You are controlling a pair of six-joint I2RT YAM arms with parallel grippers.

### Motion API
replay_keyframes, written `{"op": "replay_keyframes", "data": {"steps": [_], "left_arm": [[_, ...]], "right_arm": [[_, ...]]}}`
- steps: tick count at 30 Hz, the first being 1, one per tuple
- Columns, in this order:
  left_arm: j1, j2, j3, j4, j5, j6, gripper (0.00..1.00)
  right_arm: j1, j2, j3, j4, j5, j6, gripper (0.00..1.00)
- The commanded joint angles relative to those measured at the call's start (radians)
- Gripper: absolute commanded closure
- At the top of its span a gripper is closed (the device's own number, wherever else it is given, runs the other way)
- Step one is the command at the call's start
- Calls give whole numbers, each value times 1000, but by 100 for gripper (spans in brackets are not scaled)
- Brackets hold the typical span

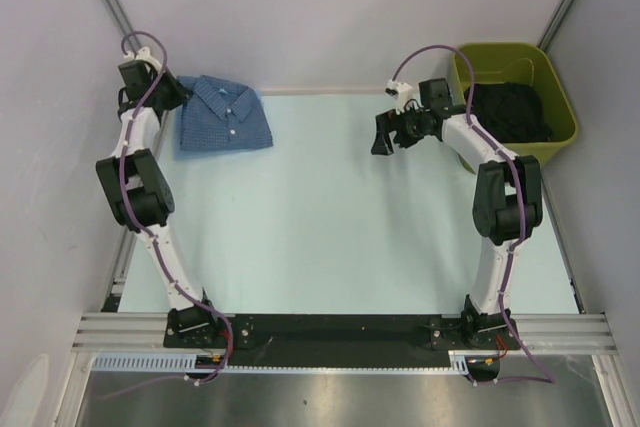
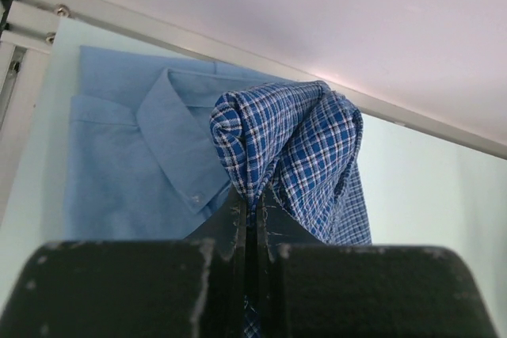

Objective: Fold and stack the long sleeve shirts
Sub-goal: Neatly place the folded shirt to the corner

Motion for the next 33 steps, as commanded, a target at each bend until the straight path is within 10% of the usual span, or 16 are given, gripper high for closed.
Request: {"op": "replay_keyframes", "data": {"steps": [1, 28, 33], "left_arm": [[37, -2, -22, 106, 7, -20, 100], [69, 214, 282, -51, 79, 327, 98], [69, 207, 311, -60, 47, 378, 53]], "right_arm": [[15, -5, 46, -3, 17, -26, 0], [27, 29, 75, -57, 12, -39, 0], [24, 32, 83, -69, 6, -44, 0]]}}
